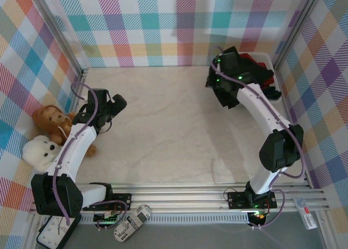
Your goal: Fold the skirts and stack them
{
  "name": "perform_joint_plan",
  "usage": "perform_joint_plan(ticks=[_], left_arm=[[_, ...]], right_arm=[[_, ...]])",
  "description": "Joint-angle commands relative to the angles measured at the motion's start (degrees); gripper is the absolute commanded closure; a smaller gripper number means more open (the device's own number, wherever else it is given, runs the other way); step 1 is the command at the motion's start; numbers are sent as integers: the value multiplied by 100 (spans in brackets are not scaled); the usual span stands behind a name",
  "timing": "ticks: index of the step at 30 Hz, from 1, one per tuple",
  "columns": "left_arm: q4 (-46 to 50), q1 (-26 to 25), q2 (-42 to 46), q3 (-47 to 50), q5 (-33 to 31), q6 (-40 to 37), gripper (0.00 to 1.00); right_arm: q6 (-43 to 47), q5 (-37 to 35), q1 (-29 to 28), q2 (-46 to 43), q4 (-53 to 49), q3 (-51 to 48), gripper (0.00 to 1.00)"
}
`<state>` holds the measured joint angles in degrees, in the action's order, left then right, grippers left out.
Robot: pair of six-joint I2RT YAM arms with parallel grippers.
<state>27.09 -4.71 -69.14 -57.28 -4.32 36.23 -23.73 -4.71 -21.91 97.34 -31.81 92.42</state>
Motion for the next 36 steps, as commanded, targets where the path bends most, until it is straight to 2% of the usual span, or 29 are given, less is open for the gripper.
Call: perform_joint_plan(ticks=[1, 5, 6, 7, 9, 12, 17, 21, 26, 29, 36], left_arm=[[145, 40, 148, -223, 382, 52, 0], [247, 39, 155, -171, 672, 28, 0], [265, 32, 140, -131, 722, 33, 0], [272, 29, 139, -89, 740, 53, 0], [279, 35, 104, -9, 794, 94, 0], [289, 29, -21, 35, 856, 152, 0], [125, -27, -427, 53, 1133, 277, 0], [99, -255, -832, -7, 1248, 350, 0], [256, -679, -1291, -114, 1235, 328, 0], [260, -850, -1498, -82, 1298, 406, 0], [-191, -1064, -2048, -67, 2042, 683, 0]], right_arm=[[-536, 493, -551, 181, 714, -205, 100], [-693, 741, -1227, 657, 977, -217, 100], [-694, 871, -1353, 781, 986, -187, 99], [-721, 959, -1436, 880, 983, -160, 93], [-743, 1076, -1517, 982, 938, -115, 74], [-663, 1026, -1505, 659, 1197, -422, 38], [-306, 467, -1435, -365, 1590, -1393, 0], [-810, -237, -1147, -1164, 1487, -2413, 1], [-1704, 133, -366, -1935, 1150, -3669, 1], [-2076, 246, -242, -2270, 1348, -4303, 1], [-2820, 497, -237, -1905, 1881, -4607, 3]])
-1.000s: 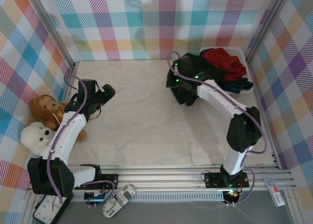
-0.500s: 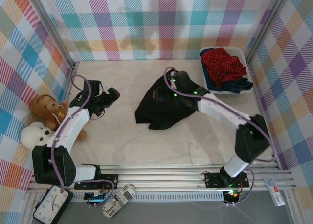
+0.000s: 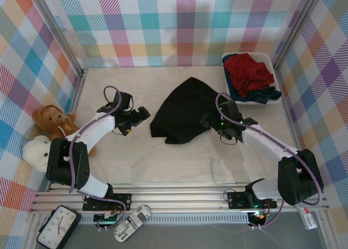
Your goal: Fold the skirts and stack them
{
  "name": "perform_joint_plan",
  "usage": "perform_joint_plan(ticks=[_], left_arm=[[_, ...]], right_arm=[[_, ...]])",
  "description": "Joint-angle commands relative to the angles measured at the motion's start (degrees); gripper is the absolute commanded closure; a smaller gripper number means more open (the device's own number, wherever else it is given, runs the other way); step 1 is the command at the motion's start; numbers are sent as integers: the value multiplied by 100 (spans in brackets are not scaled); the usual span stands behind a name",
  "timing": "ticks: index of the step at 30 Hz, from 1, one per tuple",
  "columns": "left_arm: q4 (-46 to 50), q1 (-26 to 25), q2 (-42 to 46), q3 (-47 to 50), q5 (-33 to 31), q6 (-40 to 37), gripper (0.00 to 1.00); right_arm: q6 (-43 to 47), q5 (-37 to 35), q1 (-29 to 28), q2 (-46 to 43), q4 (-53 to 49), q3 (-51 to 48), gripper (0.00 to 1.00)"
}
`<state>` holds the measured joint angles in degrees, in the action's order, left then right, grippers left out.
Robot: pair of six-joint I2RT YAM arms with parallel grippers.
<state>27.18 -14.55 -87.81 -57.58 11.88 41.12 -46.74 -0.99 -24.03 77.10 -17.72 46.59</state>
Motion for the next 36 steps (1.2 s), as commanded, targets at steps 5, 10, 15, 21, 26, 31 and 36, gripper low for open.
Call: perform_joint_plan(ticks=[5, 10, 15, 21, 26, 31, 36], left_arm=[[-382, -325, -551, -121, 709, 343, 0], [-347, -514, -653, -180, 616, 269, 0], [227, -848, -273, -297, -228, -260, 0], [178, -1084, 232, -18, -631, -519, 0], [205, -1448, 426, -101, -925, -887, 0], [-2, -1902, 537, -195, -942, -1373, 0], [-193, -2478, 265, -470, -818, -1935, 2]], right_arm=[[-556, 246, -31, 498, 1006, 108, 3], [-389, -493, -25, 976, 507, 579, 13], [315, -724, 398, 1146, 343, 991, 23], [1079, -700, 583, 1786, -164, 1884, 31], [1276, -936, 586, 2330, -233, 2436, 42], [1413, -788, 584, 2753, -315, 2883, 69], [1373, -501, 575, 2408, -303, 2818, 100]])
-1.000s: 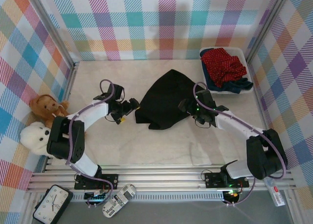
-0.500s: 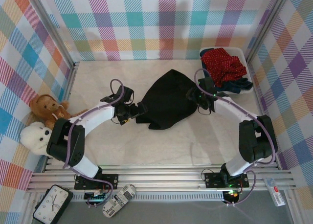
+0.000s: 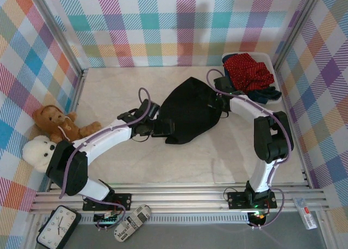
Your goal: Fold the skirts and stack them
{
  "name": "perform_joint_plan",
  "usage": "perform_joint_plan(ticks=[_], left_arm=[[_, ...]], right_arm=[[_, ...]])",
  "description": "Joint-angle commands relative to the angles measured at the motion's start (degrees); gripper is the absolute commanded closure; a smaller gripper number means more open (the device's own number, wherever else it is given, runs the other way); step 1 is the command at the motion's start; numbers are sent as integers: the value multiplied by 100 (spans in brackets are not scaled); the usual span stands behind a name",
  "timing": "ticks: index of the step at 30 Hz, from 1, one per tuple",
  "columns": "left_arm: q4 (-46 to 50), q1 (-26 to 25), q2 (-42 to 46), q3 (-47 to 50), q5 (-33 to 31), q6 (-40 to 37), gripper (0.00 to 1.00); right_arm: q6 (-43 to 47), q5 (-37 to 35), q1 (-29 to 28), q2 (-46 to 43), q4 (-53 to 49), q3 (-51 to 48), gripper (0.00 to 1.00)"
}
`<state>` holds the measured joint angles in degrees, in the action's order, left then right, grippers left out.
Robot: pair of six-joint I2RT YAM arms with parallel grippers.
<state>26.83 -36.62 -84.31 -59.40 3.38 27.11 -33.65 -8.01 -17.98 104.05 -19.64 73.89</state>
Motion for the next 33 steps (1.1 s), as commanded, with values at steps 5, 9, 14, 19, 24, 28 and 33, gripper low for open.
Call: perform_joint_plan(ticks=[5, 9, 14, 19, 24, 28, 33], left_arm=[[-230, -869, -689, -804, -86, -778, 10], [-692, -1167, -980, -962, -191, -770, 12], [-1043, -1280, -1316, -1073, -512, -575, 19], [-1212, -1394, -1755, -1348, -507, -635, 25], [-925, -1716, -2133, -1727, -822, -751, 34], [-686, -1870, -2313, -1971, -1309, -626, 65], [-424, -1829, -1554, -1658, -2421, -483, 100]], right_arm=[[-497, 1175, -48, -1147, -38, 149, 100], [-939, 1603, -99, -1489, 20, 372, 100], [-1249, 1690, -109, -1580, 90, 445, 100], [-1451, 1733, -109, -1659, 222, 418, 100], [-1483, 1715, -109, -1669, 233, 381, 100], [-1493, 1698, -109, -1701, 219, 367, 100], [-1344, 1413, -14, -2082, 99, 408, 100]])
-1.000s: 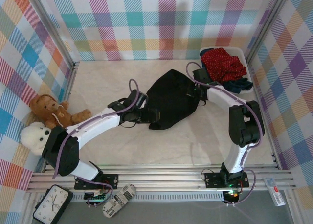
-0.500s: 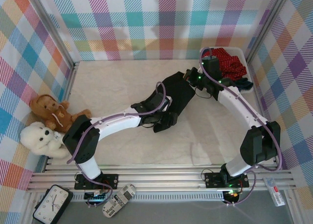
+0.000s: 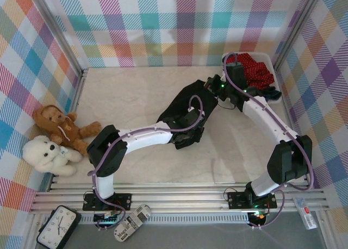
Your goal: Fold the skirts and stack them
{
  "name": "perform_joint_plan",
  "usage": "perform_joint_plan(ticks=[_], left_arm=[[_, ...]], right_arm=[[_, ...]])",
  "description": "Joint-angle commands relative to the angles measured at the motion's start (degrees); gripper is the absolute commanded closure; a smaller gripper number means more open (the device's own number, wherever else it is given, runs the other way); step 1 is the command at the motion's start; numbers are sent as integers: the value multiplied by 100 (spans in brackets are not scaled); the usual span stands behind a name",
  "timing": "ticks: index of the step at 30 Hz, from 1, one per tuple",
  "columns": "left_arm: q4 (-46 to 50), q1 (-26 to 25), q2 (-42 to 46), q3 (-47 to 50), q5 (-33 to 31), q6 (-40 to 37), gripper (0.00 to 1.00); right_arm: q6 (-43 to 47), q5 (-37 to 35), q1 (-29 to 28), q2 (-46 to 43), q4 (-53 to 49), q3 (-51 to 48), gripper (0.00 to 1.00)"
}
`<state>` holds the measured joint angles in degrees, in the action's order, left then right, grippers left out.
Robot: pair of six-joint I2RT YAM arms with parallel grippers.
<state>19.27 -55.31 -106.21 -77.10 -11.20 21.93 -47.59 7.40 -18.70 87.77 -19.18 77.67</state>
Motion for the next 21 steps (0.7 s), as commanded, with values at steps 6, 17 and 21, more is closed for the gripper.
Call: perform_joint_plan(ticks=[6, 17, 21], left_arm=[[946, 866, 2190, -147, -1312, -351, 100], [1809, 2334, 1066, -3573, -325, -2205, 100], [2168, 2358, 995, -4181, -381, -2545, 100]], right_arm=[[133, -56, 182, -1002, 154, 449, 100], [-63, 218, 182, -45, 1466, 2032, 100], [9, 507, 182, -98, 1629, 2051, 100]])
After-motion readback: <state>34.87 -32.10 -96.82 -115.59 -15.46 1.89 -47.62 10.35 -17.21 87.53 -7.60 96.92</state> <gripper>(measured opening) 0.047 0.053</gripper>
